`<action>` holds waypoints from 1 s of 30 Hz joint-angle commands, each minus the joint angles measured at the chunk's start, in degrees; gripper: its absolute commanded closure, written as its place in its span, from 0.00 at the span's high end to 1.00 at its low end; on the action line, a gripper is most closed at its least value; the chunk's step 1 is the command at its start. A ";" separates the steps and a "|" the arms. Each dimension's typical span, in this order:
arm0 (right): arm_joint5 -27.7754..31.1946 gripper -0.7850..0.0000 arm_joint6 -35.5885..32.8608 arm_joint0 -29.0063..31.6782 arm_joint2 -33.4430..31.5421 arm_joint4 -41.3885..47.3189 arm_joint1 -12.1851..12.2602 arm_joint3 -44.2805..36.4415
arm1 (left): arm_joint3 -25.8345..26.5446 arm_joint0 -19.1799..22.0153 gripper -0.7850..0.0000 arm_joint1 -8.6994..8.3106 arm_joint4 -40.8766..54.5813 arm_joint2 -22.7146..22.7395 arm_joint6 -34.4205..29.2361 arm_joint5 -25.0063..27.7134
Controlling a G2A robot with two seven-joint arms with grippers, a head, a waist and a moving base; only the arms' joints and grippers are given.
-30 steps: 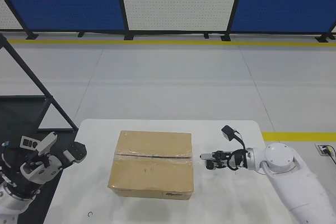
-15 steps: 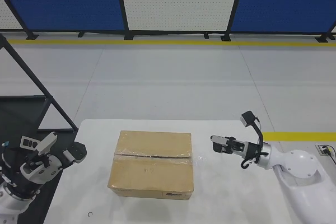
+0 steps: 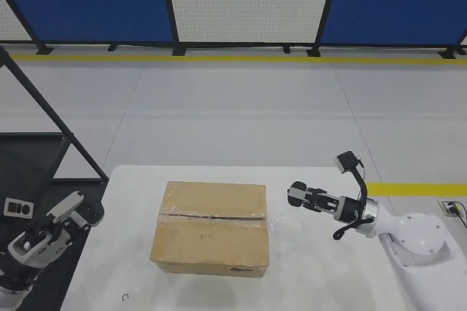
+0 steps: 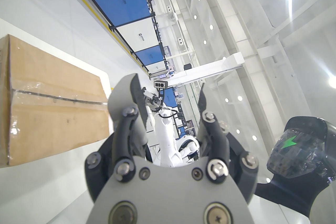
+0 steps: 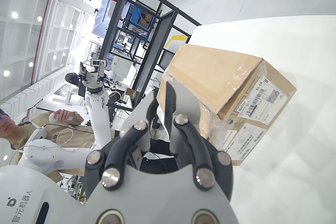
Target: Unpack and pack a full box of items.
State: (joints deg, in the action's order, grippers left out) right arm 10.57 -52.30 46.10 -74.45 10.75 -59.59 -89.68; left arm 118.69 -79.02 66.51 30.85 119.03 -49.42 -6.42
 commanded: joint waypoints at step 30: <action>-24.25 0.00 4.59 -23.68 33.34 2.26 -10.74 12.29 | -9.01 7.41 0.00 -2.34 -19.49 -16.63 0.64 -11.37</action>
State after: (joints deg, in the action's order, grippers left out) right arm -12.87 -47.96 23.41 -42.30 12.53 -69.70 -78.39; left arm 109.67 -71.94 64.36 14.92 103.77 -48.96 -17.88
